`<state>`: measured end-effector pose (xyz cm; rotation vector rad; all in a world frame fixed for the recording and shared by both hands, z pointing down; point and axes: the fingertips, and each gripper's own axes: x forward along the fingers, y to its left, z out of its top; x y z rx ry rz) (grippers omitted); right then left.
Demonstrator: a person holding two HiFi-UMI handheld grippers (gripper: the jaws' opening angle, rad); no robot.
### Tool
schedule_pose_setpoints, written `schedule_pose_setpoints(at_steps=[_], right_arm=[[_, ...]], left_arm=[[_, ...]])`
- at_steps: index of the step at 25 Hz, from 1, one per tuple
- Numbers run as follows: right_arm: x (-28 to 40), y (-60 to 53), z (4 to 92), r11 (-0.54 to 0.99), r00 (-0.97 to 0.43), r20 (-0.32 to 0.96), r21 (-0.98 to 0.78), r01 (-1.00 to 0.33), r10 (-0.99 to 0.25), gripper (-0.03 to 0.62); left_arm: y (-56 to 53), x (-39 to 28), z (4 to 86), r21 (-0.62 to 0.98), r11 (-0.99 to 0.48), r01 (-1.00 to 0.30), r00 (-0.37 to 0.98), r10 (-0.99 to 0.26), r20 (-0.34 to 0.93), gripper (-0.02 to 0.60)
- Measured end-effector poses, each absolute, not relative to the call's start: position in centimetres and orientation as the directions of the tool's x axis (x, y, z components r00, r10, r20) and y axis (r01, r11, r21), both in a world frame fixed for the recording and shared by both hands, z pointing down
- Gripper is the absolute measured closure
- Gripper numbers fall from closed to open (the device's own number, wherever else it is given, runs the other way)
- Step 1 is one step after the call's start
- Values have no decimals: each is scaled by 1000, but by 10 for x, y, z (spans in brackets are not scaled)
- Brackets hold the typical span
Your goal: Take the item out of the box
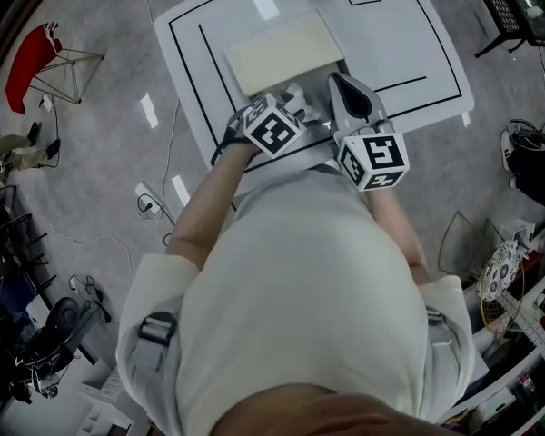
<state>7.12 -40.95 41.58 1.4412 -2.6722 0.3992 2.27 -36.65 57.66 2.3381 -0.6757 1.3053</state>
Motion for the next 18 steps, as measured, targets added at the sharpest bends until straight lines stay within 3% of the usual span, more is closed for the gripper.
schedule_pose_setpoints(at_steps=[15,18], right_arm=[[80,-410,420,517,-552,192,-205,-831,-811,596],[80,-411,420,518,-552,193,-201,-832,-811,595]], left_arm=[[-364,19,605,43,-823,-566,271,-137,953,440],[-364,18,604,34,-833,-553,271,-141,952,471]])
